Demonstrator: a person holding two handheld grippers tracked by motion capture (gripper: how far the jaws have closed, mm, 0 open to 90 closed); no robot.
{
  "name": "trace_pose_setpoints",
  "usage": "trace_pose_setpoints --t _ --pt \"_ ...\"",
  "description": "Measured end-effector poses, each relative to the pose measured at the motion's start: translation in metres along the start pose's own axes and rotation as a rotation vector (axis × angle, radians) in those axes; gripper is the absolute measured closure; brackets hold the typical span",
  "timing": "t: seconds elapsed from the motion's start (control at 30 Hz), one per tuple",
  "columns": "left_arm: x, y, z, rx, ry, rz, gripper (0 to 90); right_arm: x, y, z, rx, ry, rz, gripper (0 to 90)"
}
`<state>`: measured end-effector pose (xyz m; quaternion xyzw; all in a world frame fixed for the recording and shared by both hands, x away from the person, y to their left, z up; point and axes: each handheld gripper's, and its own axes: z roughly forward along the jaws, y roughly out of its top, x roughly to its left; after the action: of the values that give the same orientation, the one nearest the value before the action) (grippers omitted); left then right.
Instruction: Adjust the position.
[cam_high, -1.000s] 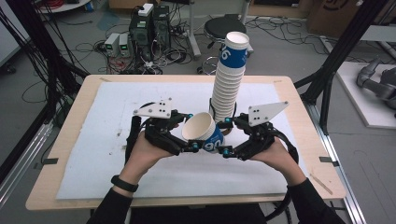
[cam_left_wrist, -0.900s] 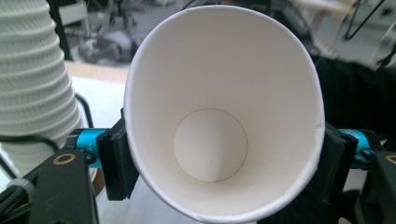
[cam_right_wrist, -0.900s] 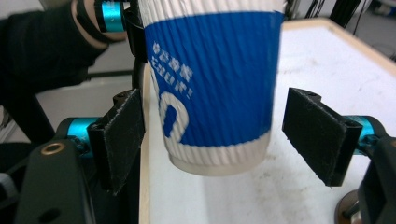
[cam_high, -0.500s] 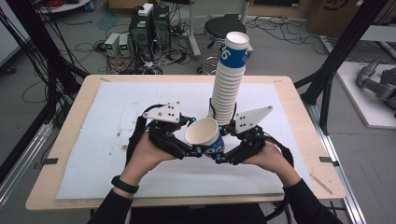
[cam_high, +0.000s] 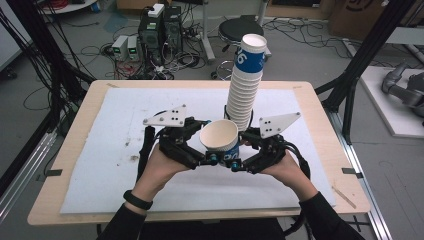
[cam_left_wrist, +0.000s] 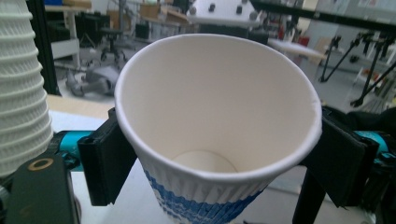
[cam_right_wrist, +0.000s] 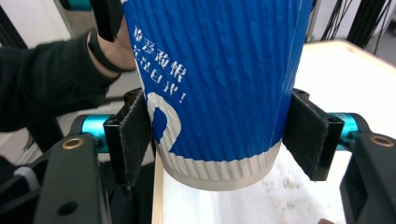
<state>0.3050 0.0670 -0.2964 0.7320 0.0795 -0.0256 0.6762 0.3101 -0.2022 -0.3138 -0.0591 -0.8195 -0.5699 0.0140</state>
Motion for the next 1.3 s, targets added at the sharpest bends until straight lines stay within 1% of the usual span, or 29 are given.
trace_pose_setpoints --t 0.03,0.1,0.17,0.27,0.47,0.53,0.57,0.7,0.8,0.83,0.87,0.93,1.0,1.07,1.13,1.17,1.23,1.3 --pt "0.0001 -0.0005 -0.0004 -0.026 -0.002 -0.008 16.8 -0.0002 -0.0001 0.0003 -0.017 -0.005 -0.010 29.7" --pt "0.0006 -0.0012 -0.0011 -0.058 -0.011 -0.021 16.9 0.0007 -0.0003 0.0011 -0.034 -0.004 -0.004 29.7" --pt "0.0011 -0.0018 -0.0015 -0.077 -0.014 -0.027 16.9 0.0006 -0.0002 0.0021 -0.049 0.001 0.000 29.7" --pt "0.0006 -0.0020 -0.0012 -0.085 -0.012 -0.023 17.3 0.0015 -0.0005 0.0039 -0.063 0.000 0.003 29.7" --pt "0.0004 -0.0023 -0.0008 -0.091 -0.013 -0.022 18.0 0.0020 -0.0013 0.0067 -0.070 0.005 0.006 29.7" --pt "0.0004 -0.0022 -0.0014 -0.095 -0.012 -0.022 19.3 0.0025 -0.0015 0.0069 -0.071 0.010 0.013 29.7" --pt "0.0004 -0.0024 -0.0016 -0.096 -0.011 -0.023 20.1 0.0026 -0.0016 0.0074 -0.078 0.006 0.009 29.7" --pt "0.0006 -0.0027 -0.0019 -0.088 -0.008 -0.016 21.8 0.0025 -0.0022 0.0082 -0.073 0.012 0.014 29.8" --pt "0.0009 -0.0027 -0.0020 -0.075 -0.007 -0.014 22.2 0.0016 -0.0024 0.0089 -0.068 0.011 0.008 29.7" --pt "0.0009 -0.0027 -0.0019 -0.072 -0.008 -0.013 22.3 0.0020 -0.0025 0.0090 -0.062 0.014 0.016 29.6" --pt "0.0011 -0.0028 -0.0018 -0.068 -0.007 -0.012 22.4 0.0017 -0.0025 0.0092 -0.061 0.014 0.012 29.5" --pt "0.0014 -0.0027 -0.0017 -0.060 -0.008 -0.011 22.5 0.0022 -0.0025 0.0098 -0.052 0.013 0.021 29.3" --pt "0.0012 -0.0027 -0.0016 -0.052 0.000 -0.005 22.7 0.0017 -0.0026 0.0101 -0.052 0.008 0.015 28.5" --pt "0.0015 -0.0030 -0.0012 -0.045 -0.002 -0.007 22.8 0.0021 -0.0023 0.0096 -0.056 0.010 0.030 27.8" --pt "0.0016 -0.0032 -0.0005 -0.031 0.003 0.000 22.9 0.0015 -0.0015 0.0092 -0.068 0.007 0.028 25.7" --pt "0.0018 -0.0035 0.0001 -0.023 0.004 0.002 22.9 0.0019 -0.0008 0.0084 -0.071 0.013 0.045 24.6" --pt "0.0016 -0.0040 0.0014 -0.015 0.007 0.004 23.1 0.0023 0.0001 0.0081 -0.087 0.010 0.052 22.8" --pt "0.0012 -0.0043 0.0029 -0.012 0.005 0.008 23.1 0.0028 0.0010 0.0081 -0.084 0.007 0.065 20.9"
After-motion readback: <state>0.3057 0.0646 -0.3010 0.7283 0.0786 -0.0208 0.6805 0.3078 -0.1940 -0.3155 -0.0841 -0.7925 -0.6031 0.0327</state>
